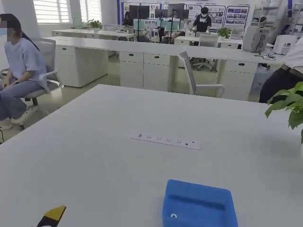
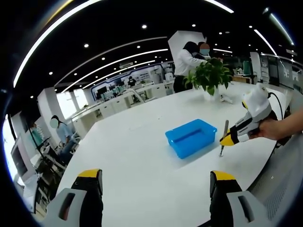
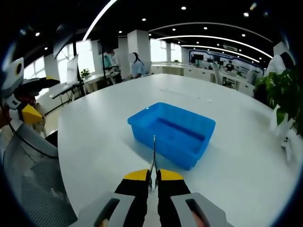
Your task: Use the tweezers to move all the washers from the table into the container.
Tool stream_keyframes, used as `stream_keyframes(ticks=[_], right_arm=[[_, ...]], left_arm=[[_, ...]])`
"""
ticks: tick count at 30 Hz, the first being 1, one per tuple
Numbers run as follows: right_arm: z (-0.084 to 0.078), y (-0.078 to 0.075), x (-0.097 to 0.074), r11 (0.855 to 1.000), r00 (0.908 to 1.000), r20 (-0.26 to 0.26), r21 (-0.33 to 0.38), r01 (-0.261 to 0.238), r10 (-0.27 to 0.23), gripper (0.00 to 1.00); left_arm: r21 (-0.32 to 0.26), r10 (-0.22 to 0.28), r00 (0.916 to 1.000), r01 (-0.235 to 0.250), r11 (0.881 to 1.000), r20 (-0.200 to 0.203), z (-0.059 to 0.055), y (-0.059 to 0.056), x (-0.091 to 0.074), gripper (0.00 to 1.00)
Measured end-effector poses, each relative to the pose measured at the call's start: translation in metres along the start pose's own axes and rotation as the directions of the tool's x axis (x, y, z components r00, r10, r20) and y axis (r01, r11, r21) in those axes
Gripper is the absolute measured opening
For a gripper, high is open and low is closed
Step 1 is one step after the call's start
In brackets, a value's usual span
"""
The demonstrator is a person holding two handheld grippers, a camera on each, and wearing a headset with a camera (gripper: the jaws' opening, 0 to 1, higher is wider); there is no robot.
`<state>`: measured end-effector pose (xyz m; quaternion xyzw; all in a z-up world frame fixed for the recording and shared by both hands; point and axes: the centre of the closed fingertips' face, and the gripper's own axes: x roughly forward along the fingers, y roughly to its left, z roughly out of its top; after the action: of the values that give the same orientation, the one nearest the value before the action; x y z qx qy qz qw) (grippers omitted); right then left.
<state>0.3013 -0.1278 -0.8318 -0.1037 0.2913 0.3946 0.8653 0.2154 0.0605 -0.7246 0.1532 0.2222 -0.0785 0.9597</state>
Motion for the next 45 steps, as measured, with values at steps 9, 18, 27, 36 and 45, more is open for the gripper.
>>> stream_keyframes(ticks=[9,18,27,36,45], right_arm=[[0.018,-0.003,-0.010,1.000,0.9992,0.040,0.010,-0.001,0.001,0.03],[0.052,-0.010,-0.017,1.000,0.9939,0.109,-0.002,0.011,-0.011,0.03],[0.081,-0.021,-0.013,0.999,0.9876,0.153,-0.029,0.039,-0.034,0.03],[0.087,-0.034,0.004,0.996,0.9866,0.147,-0.042,0.077,-0.070,0.03],[0.074,-0.051,0.025,0.996,0.9896,0.112,0.032,0.087,-0.090,0.03]], left_arm=[[-0.009,0.002,1.0000,-0.002,1.000,-0.002,-0.001,0.000,0.001,0.97],[-0.013,0.003,1.0000,-0.003,1.000,-0.004,-0.002,0.000,0.001,0.96],[-0.019,0.007,1.0000,-0.007,1.000,-0.005,-0.004,0.001,0.000,0.96],[-0.027,0.015,0.9998,-0.016,1.000,-0.010,-0.008,0.005,-0.001,0.96],[-0.029,0.022,0.9995,-0.023,0.999,-0.024,-0.012,0.009,-0.002,0.96]])
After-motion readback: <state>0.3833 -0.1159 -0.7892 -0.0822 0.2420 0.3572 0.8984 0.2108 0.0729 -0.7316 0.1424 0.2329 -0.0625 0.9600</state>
